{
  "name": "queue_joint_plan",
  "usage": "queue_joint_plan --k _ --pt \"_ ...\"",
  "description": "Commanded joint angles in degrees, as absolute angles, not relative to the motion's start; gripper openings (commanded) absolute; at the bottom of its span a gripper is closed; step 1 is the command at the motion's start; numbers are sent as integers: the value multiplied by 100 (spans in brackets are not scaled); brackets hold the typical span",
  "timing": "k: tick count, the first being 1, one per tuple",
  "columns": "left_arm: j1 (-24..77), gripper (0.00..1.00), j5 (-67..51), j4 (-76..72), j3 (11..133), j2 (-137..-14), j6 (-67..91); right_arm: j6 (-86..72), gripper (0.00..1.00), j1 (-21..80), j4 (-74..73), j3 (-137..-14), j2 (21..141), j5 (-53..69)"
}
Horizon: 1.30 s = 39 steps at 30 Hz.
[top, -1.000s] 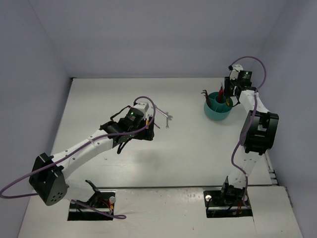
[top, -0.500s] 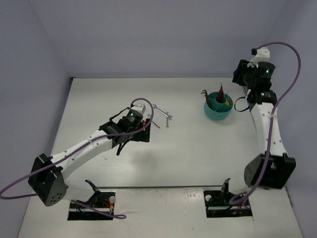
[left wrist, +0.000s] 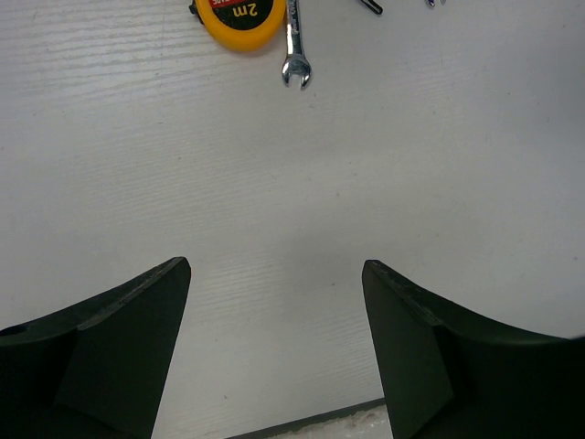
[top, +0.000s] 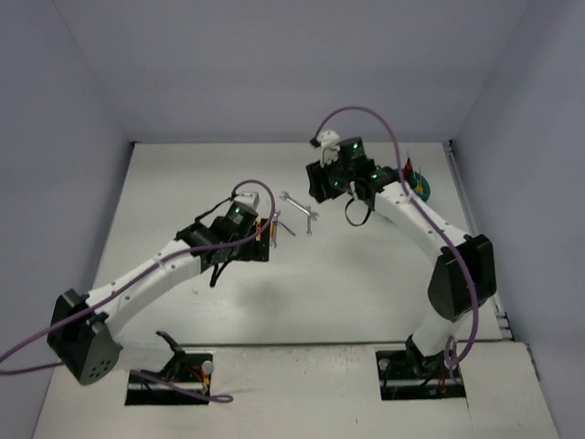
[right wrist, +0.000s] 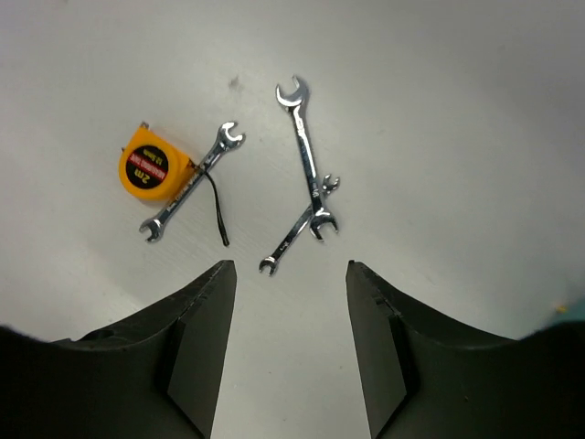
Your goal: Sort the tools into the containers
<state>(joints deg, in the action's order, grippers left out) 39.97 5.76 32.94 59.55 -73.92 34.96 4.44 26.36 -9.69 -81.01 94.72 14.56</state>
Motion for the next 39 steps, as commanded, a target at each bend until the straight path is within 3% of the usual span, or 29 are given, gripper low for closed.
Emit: queue_joint_plan --k 1,10,25,39 --pt "3920 73 645 3509 6000 -6757 3630 908 49 2704 -1172 -8791 10237 1576" --pt "3911 73 654 4011 5715 -6144 3734 1169 49 2765 -1187 -9771 12109 1740" --pt "3902 73 618 4175 5604 -5877 3853 1406 47 2769 -1187 -10669 13149 1697" --pt "3911 73 563 4071 5720 -6324 3868 1255 10 2900 -1169 -9279 12648 1352"
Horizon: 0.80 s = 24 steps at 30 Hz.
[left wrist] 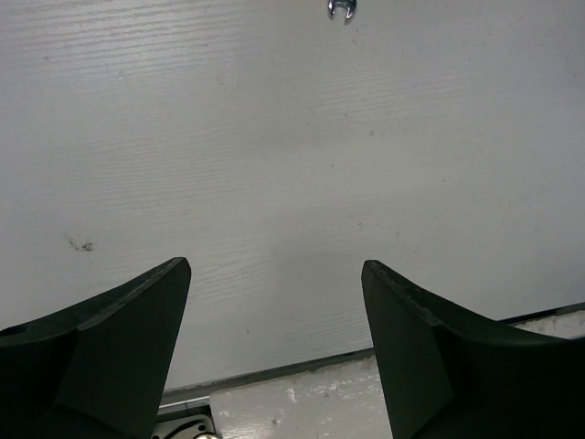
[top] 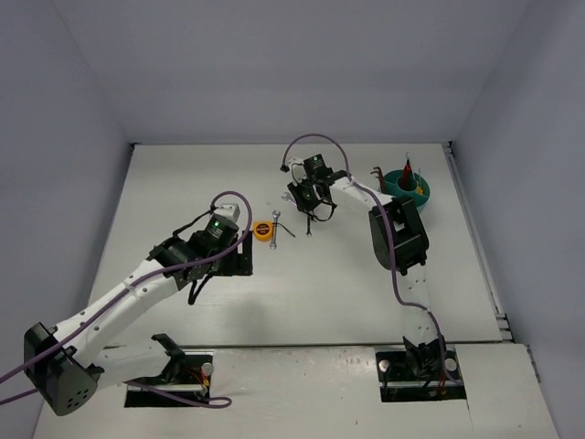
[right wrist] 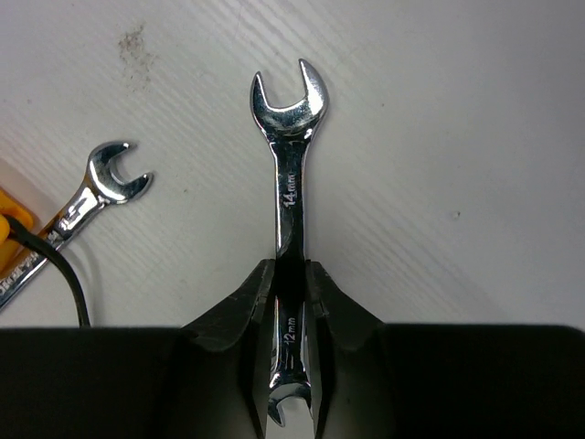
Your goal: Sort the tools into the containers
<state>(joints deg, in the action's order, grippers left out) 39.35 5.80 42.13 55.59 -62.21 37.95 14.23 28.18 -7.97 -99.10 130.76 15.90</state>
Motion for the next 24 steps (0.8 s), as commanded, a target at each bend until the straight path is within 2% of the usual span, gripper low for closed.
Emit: queue_joint_plan --k 1,8,15,20,24 --pt "3904 73 563 4026 5736 -6357 3845 1205 7 2908 -1169 -9141 12508 1287" --pt "3911 73 377 3731 5793 -6645 3841 542 2 2974 -1143 -7571 11584 669" --pt "3920 73 163 3485 5879 -6969 3819 71 4 3045 -1147 -6673 10930 527" --pt "3928 73 132 3445 5942 -7058 3770 0 12 3067 -1152 -6558 10864 465" --pt "3926 73 108 3437 5983 -7106 3744 -308 31 3067 -1167 -6844 10951 300"
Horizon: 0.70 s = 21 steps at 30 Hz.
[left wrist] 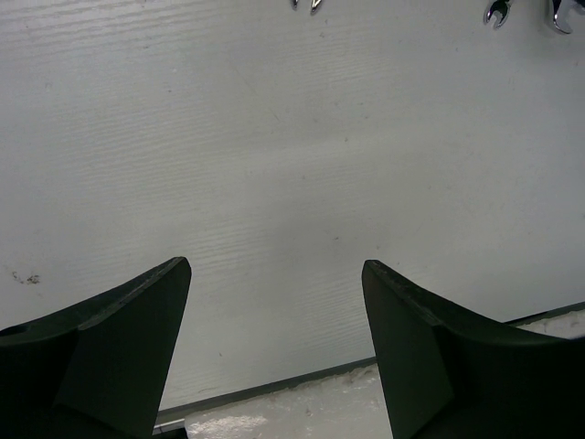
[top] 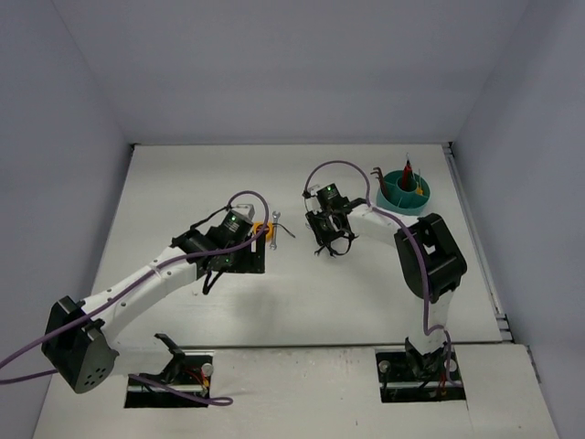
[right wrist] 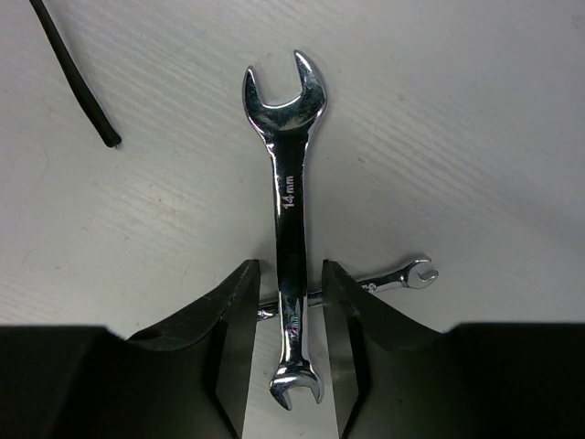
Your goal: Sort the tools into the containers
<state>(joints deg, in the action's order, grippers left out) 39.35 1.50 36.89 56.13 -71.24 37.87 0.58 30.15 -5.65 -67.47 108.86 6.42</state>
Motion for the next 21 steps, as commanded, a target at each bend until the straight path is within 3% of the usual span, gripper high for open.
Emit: queue_joint_plan --k 1,5,13,16,21 --pt "3929 73 102 3440 5985 -7110 3747 -363 33 3067 -1172 -6941 10990 278" --pt "3921 73 105 3446 5955 -7071 3756 -488 39 3068 -1224 -7302 11278 325" --pt "3920 73 128 3463 5772 -6900 3818 -528 37 3102 -1374 -7569 11708 412" --pt "3920 73 109 3463 5731 -6882 3841 -487 34 3103 -1497 -7737 11872 484" --pt "3920 73 114 3463 5719 -6835 3820 -344 19 3120 -1865 -7956 12146 644"
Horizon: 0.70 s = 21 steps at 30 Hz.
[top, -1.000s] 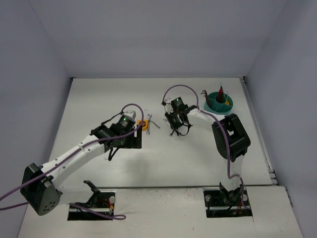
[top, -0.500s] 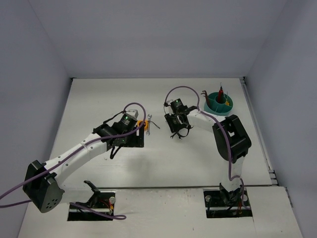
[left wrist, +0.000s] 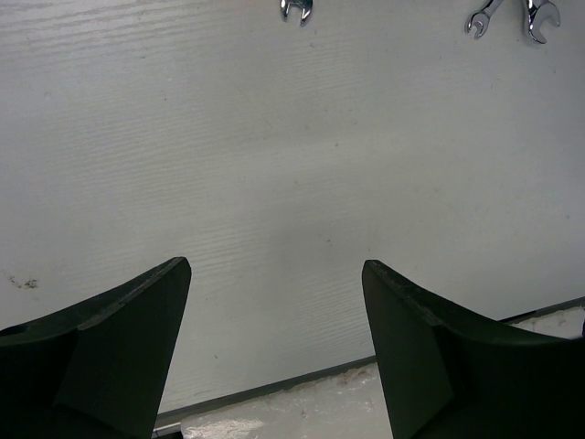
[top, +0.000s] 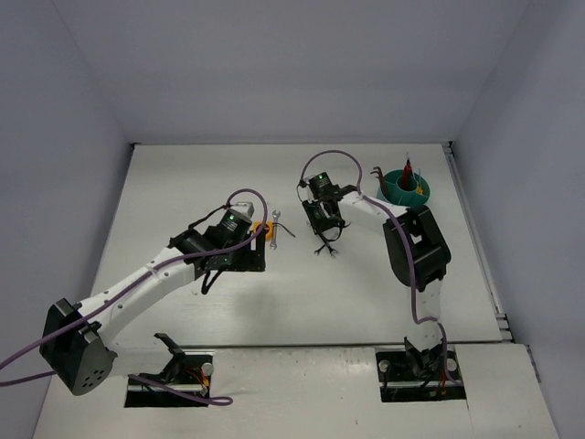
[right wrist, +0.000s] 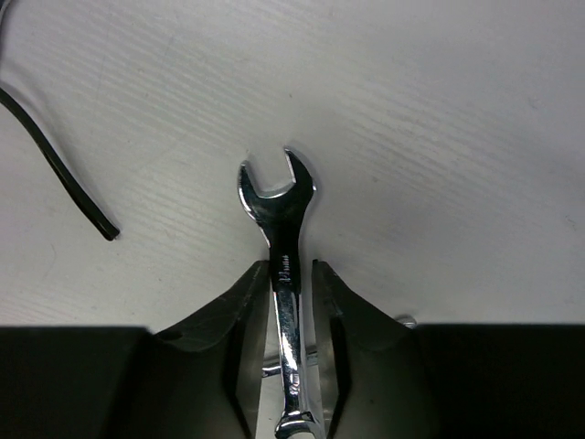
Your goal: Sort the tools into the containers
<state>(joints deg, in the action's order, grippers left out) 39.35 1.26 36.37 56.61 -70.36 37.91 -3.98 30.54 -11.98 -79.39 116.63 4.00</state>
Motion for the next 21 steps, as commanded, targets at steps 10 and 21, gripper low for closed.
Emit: queue_joint_plan --k 10,21 --pt "3920 73 83 3463 5701 -6826 3788 -53 0 3129 -2232 -8219 12083 1086" --pt "3920 73 163 3454 5618 -6699 3822 277 0 3129 -2199 -8786 11044 915"
